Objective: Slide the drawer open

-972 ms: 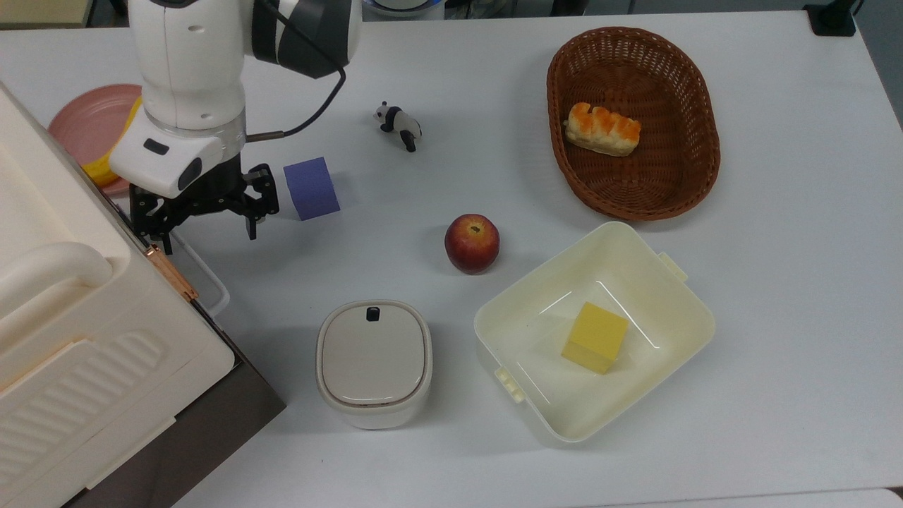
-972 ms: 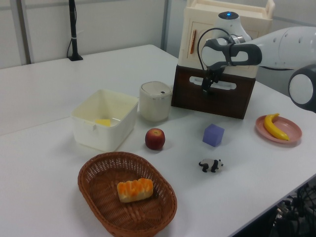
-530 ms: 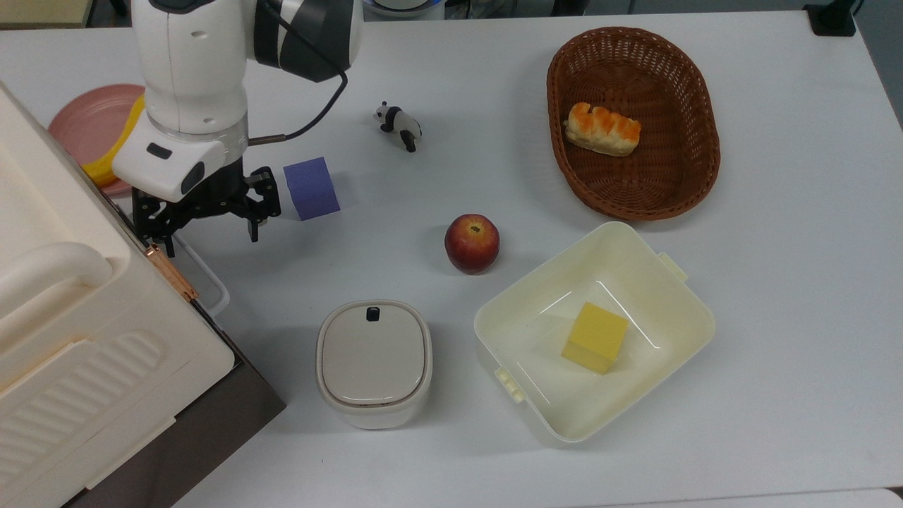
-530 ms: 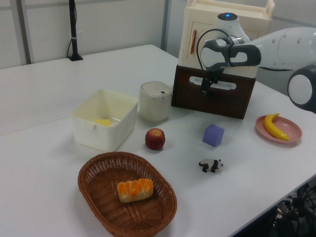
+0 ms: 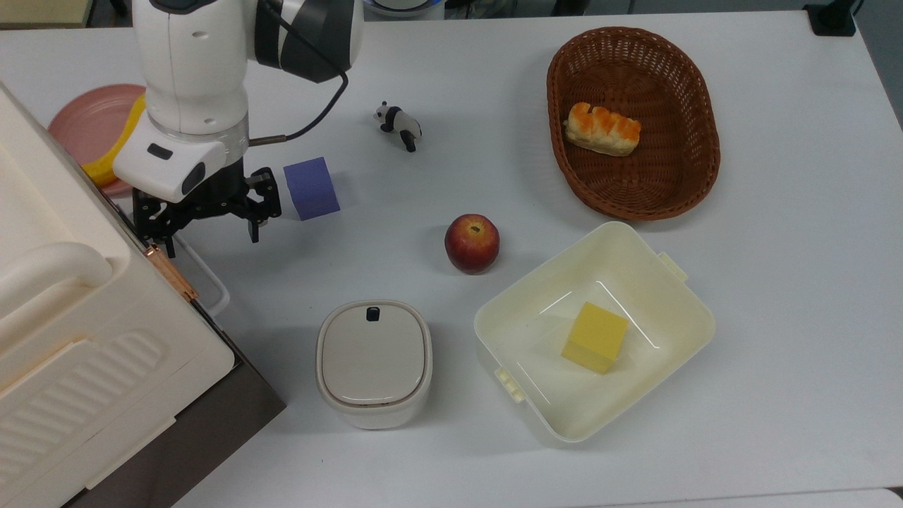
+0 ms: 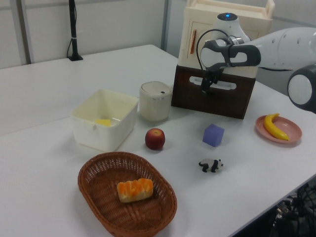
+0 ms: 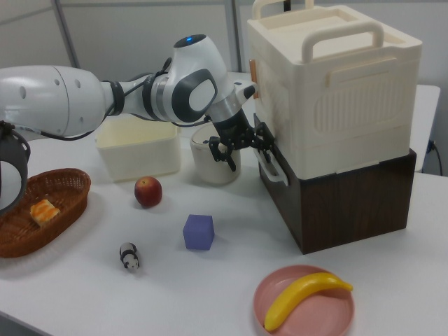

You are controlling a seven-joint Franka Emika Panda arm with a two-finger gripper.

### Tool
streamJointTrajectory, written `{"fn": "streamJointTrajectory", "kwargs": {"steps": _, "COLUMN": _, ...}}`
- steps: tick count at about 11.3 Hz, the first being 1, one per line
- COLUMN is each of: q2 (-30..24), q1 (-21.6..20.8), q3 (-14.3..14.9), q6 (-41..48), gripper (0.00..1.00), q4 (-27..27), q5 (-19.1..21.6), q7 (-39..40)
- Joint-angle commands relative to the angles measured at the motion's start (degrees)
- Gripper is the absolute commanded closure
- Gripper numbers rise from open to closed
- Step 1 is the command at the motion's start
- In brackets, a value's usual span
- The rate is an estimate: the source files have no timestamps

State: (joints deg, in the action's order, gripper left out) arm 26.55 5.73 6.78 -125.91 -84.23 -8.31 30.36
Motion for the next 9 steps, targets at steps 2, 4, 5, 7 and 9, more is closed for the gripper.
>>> {"fn": "streamJointTrajectory", "kwargs": {"steps": 2, "q2": 1.6, "q1": 0.0, "q3": 0.6, "q6": -5.0, "gripper": 0.05, "q4": 1.2, "q5": -1.2, "q7": 0.8}}
{"fn": "streamJointTrajectory", "kwargs": {"steps": 4, "q2": 1.7, "q1": 0.0, "q3": 0.7, "q6": -5.0, "gripper": 0.25, "q4": 1.2, "q5": -1.1, "q7": 0.7}}
{"fn": "streamJointTrajectory", "kwargs": {"steps": 5, "q2": 1.7, "q1": 0.0, "q3": 0.7, "q6": -5.0, "gripper": 0.33, "q4": 1.2, "q5": -1.1, "q7": 0.6}}
{"fn": "streamJointTrajectory", "kwargs": {"steps": 7, "q2": 1.7, "q1": 0.0, "q3": 0.6, "q6": -5.0, "gripper": 0.42, "q4": 1.2, "q5": -1.0, "q7": 0.4}}
{"fn": "streamJointTrajectory", "kwargs": {"steps": 9, "q2": 1.7, "q1": -0.1, "q3": 0.6, "q6": -5.0, "gripper": 0.43, "q4": 1.2, "q5": -0.8, "q7": 0.3}}
